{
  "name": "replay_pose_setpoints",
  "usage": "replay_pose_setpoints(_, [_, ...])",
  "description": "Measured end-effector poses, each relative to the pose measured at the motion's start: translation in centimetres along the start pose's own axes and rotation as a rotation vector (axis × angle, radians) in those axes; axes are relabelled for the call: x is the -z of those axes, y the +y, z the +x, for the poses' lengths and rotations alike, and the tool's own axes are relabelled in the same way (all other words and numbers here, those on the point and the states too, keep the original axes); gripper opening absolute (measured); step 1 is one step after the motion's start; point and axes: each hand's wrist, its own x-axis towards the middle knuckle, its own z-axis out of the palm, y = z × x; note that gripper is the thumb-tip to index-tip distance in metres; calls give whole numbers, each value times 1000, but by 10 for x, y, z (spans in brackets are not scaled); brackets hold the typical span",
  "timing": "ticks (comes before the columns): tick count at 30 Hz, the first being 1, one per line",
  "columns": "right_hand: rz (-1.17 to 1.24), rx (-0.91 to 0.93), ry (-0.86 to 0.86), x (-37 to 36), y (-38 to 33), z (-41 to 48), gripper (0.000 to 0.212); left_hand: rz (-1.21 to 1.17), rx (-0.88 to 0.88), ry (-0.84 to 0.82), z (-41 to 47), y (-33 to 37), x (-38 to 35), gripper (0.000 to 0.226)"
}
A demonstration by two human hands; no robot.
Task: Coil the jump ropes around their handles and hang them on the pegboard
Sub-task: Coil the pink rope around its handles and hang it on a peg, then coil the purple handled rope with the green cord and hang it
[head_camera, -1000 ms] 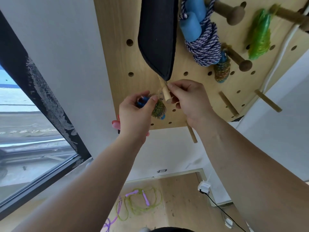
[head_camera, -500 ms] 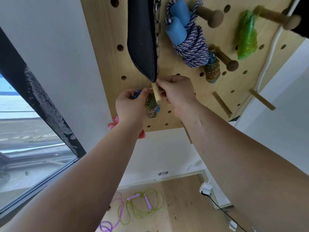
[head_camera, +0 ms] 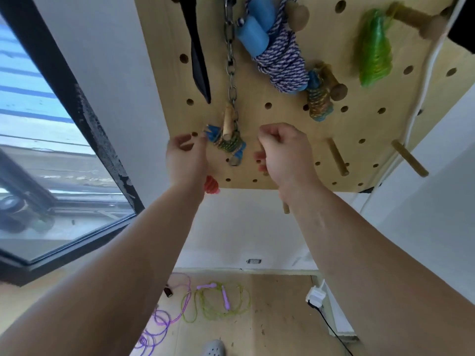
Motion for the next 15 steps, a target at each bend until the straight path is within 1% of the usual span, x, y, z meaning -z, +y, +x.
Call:
replay_pose_setpoints(2, [0,11,-69,9,12,-18,15,14,-74,63,-18,-8,14,33])
replay_pose_setpoints(4, [-6,7,-162,14,32,-36,14,63,-151,105,-41,-24,29,24])
replay_pose_setpoints(7, [-8,-60,-317,13,70,-61,10,135,-171,99,-73,-64,55,14])
replay_pose_setpoints(11, [-88,-165,-538,-2,128,-90,8,245,-27,104,-105,-117,102,15])
replay_pose_setpoints(15, [-210,-285,-706,-28,186,-114,8,339,202,89,-119,-161,160,13])
